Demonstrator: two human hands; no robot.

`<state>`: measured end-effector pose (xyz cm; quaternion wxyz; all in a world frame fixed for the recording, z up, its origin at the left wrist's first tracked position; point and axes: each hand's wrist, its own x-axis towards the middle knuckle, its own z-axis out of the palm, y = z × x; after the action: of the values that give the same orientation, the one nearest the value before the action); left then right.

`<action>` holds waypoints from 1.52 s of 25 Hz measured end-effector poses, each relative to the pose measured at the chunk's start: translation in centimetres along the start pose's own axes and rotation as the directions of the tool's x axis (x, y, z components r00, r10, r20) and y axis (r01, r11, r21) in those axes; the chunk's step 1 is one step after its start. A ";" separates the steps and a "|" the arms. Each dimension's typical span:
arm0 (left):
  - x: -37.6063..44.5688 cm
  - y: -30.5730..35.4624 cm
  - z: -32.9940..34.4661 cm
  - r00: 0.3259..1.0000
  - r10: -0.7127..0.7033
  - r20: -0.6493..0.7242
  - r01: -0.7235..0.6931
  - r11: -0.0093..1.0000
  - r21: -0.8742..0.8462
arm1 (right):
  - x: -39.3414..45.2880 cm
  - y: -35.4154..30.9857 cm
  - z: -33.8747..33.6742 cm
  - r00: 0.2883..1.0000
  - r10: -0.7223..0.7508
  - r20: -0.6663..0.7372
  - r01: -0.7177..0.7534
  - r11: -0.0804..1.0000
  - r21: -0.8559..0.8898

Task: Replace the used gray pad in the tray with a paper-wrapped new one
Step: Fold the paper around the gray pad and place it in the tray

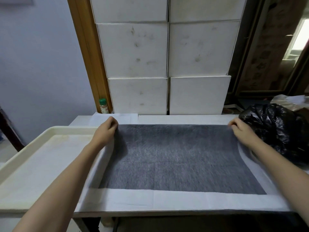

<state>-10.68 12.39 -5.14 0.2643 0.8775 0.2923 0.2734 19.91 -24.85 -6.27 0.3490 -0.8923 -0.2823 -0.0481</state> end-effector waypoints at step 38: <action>-0.5 7.9 15.6 0.914 0.001 0.406 -0.157 0.923 0.351 | -1.8 -10.9 15.1 0.923 -0.031 0.384 0.177 0.919 -0.352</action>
<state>1.80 1.81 -11.48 0.1337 0.9600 0.2431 0.0386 10.86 -9.40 -11.65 0.1068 -0.9191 -0.3762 0.0486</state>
